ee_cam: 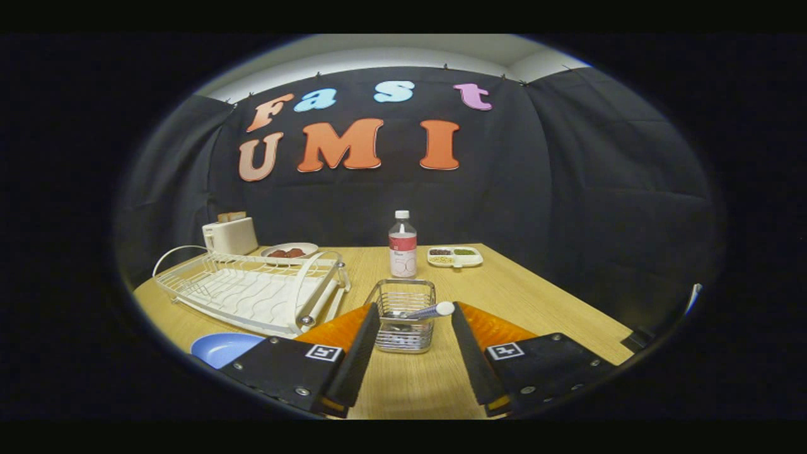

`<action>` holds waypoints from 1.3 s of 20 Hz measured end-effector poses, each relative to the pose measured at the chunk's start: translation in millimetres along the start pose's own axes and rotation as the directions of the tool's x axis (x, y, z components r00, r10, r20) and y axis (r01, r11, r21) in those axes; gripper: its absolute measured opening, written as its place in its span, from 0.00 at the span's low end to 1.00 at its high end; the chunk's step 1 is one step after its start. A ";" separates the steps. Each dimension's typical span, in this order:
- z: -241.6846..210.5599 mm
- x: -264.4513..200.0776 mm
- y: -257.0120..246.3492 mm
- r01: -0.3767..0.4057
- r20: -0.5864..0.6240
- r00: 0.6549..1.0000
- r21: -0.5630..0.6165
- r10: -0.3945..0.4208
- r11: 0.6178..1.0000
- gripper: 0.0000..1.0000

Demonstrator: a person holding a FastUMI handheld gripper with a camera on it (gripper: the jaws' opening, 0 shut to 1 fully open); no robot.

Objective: Take the plate from the dish rack, then take the spoon from the basket and place it into the plate.

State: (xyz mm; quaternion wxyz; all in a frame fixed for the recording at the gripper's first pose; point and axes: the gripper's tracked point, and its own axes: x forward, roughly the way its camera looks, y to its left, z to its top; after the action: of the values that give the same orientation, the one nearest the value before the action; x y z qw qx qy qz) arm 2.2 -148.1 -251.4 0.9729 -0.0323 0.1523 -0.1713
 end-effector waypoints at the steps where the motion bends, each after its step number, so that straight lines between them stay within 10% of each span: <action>1: -1.3 1.7 1.2 0.000 -0.003 1.000 0.003 0.000 1.000 0.57; 9: 3.1 9.4 15.0 -0.044 -0.024 0.999 0.067 0.046 0.997 0.15; 26: 98.2 -31.3 18.3 -0.122 0.066 0.991 0.044 0.119 0.992 0.11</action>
State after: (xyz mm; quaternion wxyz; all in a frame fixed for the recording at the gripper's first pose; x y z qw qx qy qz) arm 10.3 -119.1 -151.1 0.9862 -0.0049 0.1192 -0.1148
